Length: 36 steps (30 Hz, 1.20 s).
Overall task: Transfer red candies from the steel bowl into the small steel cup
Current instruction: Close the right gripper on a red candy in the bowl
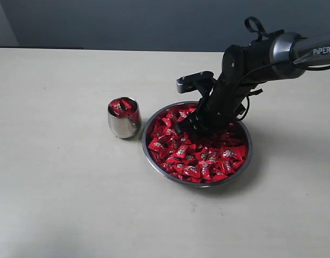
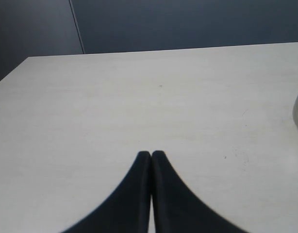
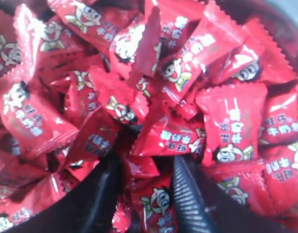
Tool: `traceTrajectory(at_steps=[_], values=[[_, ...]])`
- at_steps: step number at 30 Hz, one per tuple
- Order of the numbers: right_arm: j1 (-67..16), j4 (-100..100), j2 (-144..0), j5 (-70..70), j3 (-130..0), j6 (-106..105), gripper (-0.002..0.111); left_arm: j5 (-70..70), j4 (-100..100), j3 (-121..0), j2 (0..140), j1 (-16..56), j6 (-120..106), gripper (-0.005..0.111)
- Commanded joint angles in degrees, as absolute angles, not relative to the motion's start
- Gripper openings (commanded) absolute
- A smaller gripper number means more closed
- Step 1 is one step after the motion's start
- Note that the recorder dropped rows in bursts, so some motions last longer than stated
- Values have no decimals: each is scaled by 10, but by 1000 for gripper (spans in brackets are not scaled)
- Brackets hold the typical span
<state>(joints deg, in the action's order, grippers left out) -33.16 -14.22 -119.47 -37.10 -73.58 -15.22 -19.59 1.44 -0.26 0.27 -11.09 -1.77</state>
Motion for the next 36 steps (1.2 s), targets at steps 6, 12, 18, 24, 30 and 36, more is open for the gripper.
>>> traceTrajectory(at_steps=[6, 12, 18, 24, 30, 36], values=[[-331, -116, -1202, -412, -734, -143, 37, -191, 16, 0, 0, -107, -17, 0], [-331, -111, -1178, -414, -734, -143, 37, -191, 16, 0, 0, -107, -17, 0], [-331, -77, -1173, -423, -734, -121, 37, -191, 16, 0, 0, -107, -17, 0], [-331, -75, -1176, -422, -734, -120, 37, -191, 16, 0, 0, -107, -17, 0], [-331, -76, -1176, -423, -734, -118, 20, -191, 16, 0, 0, -107, -17, 0], [-331, -72, -1176, -418, -734, -118, -1, -191, 16, 0, 0, -107, -17, 0]])
